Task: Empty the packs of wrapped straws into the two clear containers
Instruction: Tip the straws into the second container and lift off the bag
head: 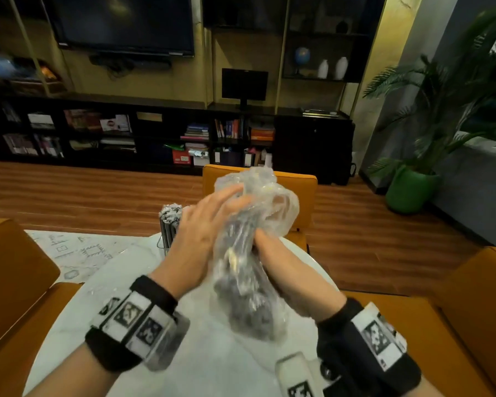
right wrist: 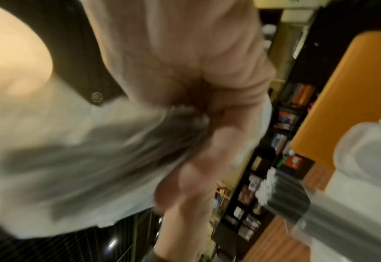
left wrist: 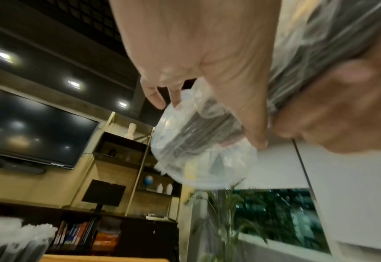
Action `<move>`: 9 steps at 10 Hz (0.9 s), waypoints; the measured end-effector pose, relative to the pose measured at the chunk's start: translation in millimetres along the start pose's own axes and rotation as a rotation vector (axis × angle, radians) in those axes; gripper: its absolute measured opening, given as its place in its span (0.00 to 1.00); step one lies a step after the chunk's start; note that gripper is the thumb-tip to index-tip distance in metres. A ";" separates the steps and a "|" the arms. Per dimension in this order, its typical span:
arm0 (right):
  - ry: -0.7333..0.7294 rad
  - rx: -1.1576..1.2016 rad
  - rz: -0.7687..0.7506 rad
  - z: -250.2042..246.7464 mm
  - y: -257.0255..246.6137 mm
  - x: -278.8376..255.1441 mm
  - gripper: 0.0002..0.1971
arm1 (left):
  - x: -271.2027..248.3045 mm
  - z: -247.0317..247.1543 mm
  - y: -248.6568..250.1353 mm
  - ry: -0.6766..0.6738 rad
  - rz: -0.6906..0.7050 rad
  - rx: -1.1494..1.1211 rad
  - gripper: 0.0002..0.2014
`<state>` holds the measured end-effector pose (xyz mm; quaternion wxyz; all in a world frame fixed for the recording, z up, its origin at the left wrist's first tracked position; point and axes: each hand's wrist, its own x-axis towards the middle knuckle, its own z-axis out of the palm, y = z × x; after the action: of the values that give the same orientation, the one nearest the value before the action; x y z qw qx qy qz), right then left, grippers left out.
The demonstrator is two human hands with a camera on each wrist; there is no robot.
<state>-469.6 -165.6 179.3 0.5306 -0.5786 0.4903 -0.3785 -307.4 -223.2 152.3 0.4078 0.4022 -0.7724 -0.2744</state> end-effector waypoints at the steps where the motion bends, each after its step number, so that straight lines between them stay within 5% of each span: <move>1: -0.154 -0.121 0.072 -23.7 -18.7 4.1 0.25 | 9.0 -15.5 35.9 0.086 0.112 0.095 0.19; 2: -0.063 -0.135 0.039 -51.0 -30.6 20.0 0.27 | 26.9 -18.5 15.9 0.183 -0.077 -0.031 0.20; 3: 0.166 -0.352 -0.129 -72.2 -39.6 40.3 0.15 | 44.7 -27.2 4.1 0.007 -0.092 -0.027 0.27; 4: 0.101 -0.597 -0.161 -85.1 -33.7 80.5 0.44 | 67.3 -37.4 -7.3 -0.124 -0.156 -0.108 0.23; 5: -0.052 -0.667 -0.224 -83.0 -15.6 123.6 0.59 | 91.8 -35.7 -22.2 -0.224 -0.182 -0.162 0.23; 7: 0.010 -0.516 -0.269 -76.6 12.9 178.3 0.44 | 124.1 -28.4 -59.3 -0.203 -0.239 -0.259 0.39; 9: 0.052 -0.510 -0.237 -72.5 43.8 206.4 0.20 | 128.2 -21.6 -102.0 -0.474 -0.391 0.040 0.26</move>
<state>-498.3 -381.3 130.0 0.3071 -0.7370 0.5119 -0.3170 -292.5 -387.2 139.2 0.1479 0.4759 -0.7591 -0.4188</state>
